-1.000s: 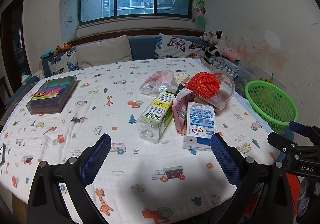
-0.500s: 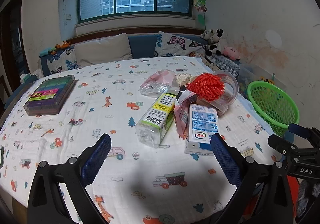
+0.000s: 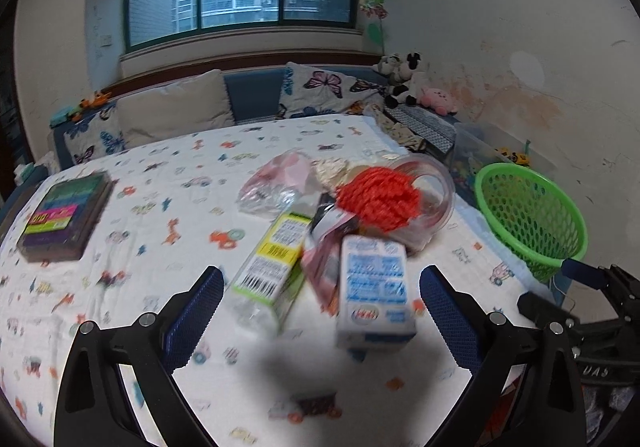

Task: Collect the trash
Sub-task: 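Reach the left tool to the red mesh ball and close on it, then grasp the red paper cup with the right tool while the left tool holds the red mesh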

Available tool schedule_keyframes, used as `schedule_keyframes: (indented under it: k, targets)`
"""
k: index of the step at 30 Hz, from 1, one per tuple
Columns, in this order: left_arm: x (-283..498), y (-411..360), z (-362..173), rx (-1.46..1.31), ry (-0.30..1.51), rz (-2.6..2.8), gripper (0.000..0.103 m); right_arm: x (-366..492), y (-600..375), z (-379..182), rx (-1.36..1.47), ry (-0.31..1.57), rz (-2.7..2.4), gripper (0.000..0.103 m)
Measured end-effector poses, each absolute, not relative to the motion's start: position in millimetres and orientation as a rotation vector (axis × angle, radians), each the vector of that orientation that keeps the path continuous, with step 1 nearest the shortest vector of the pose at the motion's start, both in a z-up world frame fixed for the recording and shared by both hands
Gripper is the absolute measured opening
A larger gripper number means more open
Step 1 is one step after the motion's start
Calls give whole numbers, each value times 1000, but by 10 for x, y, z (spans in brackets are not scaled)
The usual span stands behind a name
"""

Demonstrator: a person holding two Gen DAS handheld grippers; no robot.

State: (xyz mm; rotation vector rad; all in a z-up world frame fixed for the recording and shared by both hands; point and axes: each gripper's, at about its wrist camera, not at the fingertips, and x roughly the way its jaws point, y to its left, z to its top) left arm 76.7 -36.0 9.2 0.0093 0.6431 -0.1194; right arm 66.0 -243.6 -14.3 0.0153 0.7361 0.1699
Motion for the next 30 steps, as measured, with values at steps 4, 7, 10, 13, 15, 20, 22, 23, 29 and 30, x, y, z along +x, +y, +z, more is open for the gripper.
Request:
schedule_keyframes:
  k: [4, 7, 10, 13, 15, 20, 22, 23, 29, 30]
  targets:
    - [991, -486, 122, 29, 644, -154, 92, 721, -2479, -152, 16, 738, 167, 97]
    - [1161, -537, 125, 26, 657, -178, 86, 780, -2515, -164, 25, 743, 167, 95]
    - [1362, -593, 110, 13, 679, -214, 86, 822, -2533, -175, 26, 746, 165, 95]
    - [1517, -667, 79, 17, 697, -250, 86, 844, -2559, -176, 28, 747, 164, 95]
    - [1596, -721, 47, 25, 715, -269, 86, 882, -2584, -175, 31, 748, 165, 95]
    - [1782, -820, -39, 47, 747, -281, 82, 962, -2637, -163, 38, 753, 164, 95]
    - [1837, -813, -79, 33, 767, -289, 76, 998, -2664, -148, 41, 755, 167, 95]
    - [1872, -807, -100, 22, 777, -297, 74, 1012, -2673, -140, 43, 756, 168, 94]
    - [1944, -758, -162, -33, 794, -353, 53, 1106, -2712, -100, 56, 758, 181, 94]
    - [1925, -757, -157, -34, 790, -357, 50, 1122, -2718, -93, 60, 759, 185, 94]
